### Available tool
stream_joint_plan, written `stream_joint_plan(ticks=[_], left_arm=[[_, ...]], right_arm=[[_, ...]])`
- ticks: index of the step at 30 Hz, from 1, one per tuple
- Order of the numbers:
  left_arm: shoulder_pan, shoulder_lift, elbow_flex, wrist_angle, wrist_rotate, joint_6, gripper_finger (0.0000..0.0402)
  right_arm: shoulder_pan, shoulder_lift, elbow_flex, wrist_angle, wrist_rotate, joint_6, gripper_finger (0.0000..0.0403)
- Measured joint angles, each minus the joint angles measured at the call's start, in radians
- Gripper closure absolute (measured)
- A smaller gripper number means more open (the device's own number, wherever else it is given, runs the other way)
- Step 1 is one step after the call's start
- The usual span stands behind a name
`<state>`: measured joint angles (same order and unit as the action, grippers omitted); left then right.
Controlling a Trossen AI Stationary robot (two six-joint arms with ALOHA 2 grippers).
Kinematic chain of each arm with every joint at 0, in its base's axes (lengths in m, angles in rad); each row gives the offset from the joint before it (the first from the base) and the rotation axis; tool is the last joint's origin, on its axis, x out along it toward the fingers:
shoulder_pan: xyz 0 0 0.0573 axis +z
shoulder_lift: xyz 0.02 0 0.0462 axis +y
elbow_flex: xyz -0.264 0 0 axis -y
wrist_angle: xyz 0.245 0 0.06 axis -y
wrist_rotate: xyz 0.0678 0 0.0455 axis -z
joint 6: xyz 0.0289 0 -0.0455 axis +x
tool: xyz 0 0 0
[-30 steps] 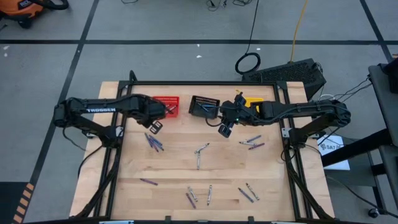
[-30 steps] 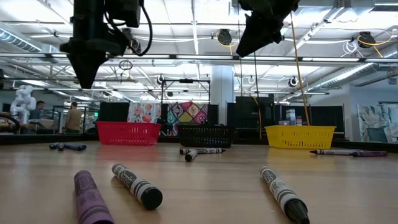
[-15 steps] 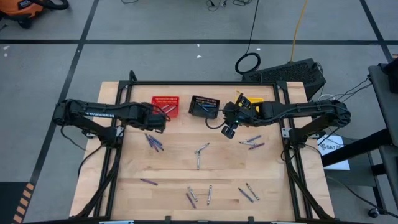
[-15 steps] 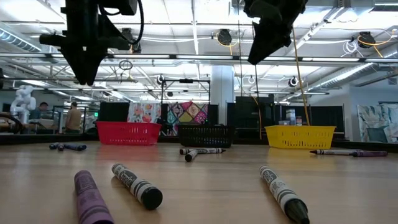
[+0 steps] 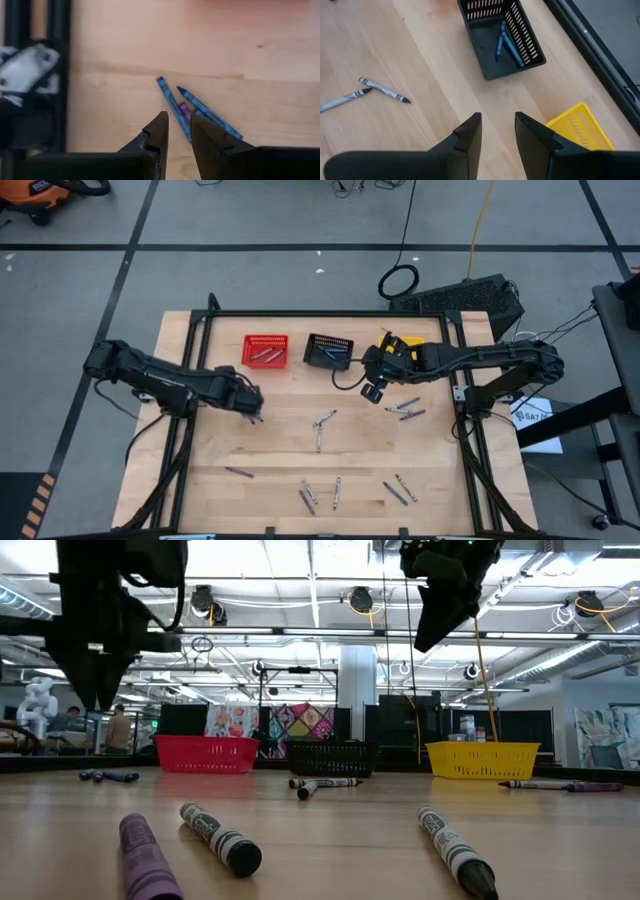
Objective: Sort crayons
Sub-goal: Put the blue crayon into the black bin
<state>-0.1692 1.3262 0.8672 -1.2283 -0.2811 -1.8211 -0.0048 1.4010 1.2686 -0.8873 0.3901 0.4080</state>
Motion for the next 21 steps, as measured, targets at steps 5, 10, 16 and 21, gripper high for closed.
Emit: stream_joint_plan(ticks=[5,10,16,21], left_arm=[[-0.008,0.000,-0.055,0.052,0.003,-0.065,0.0322],[-0.008,0.000,-0.105,0.073,0.022,-0.143,0.0322],[-0.007,0.000,-0.159,0.198,-0.006,-0.171,0.0322],[0.013,0.003,-0.184,0.237,-0.008,-0.182,0.0322]], right_arm=[[0.000,0.000,0.000,0.000,0.000,0.011,0.0298],[0.000,0.000,0.000,-0.006,0.000,0.018,0.0298],[0.000,0.000,0.000,-0.006,0.000,0.018,0.0298],[0.000,0.000,0.000,-0.007,0.000,0.018,0.0298]])
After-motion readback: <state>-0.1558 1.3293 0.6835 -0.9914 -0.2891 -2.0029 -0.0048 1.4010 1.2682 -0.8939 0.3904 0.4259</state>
